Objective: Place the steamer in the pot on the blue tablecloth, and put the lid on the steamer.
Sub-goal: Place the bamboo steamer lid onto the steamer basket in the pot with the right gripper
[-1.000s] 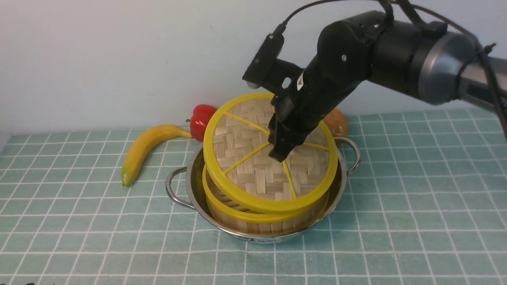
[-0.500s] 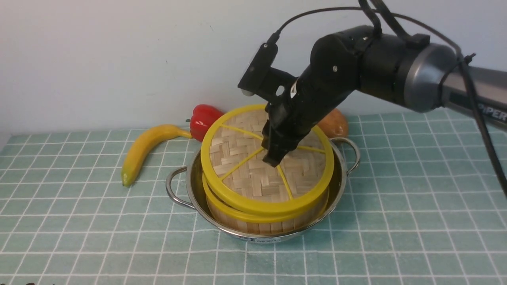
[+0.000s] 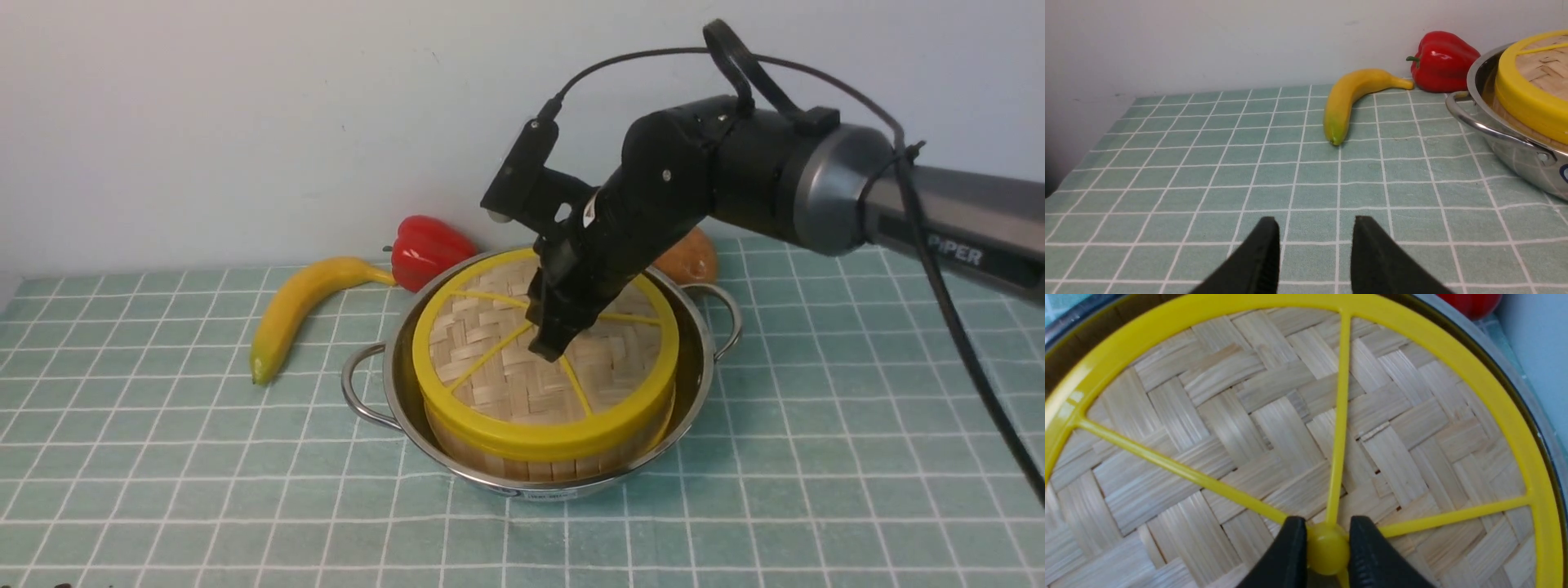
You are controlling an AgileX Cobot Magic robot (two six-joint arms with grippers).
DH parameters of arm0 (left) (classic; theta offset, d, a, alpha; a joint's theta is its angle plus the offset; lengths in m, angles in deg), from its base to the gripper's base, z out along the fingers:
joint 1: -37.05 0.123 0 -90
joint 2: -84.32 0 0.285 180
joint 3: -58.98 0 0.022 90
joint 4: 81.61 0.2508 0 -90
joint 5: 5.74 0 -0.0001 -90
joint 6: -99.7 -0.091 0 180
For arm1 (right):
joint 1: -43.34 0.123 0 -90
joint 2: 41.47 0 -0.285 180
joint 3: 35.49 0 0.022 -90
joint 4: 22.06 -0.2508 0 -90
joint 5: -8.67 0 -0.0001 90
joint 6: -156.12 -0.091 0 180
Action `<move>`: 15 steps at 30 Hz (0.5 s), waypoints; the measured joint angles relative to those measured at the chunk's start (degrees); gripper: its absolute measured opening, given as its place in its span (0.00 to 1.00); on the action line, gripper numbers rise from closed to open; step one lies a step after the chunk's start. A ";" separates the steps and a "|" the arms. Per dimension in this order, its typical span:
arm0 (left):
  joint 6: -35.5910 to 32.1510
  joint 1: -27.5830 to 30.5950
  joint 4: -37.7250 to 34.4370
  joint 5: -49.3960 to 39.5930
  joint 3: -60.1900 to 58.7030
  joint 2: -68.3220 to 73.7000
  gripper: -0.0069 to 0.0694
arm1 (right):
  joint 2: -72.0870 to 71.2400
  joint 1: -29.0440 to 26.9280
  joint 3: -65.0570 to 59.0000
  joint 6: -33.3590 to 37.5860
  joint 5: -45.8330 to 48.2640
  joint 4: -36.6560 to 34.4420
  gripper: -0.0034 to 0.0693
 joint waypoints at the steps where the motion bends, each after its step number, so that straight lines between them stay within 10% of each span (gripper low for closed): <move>1: 0.00 0.00 0.00 0.00 0.00 0.00 0.41 | 0.07 0.00 0.06 0.05 -0.04 -0.05 0.25; 15: 0.00 0.00 0.00 0.00 0.00 0.00 0.41 | 0.86 0.00 0.55 0.44 -1.58 -0.48 0.36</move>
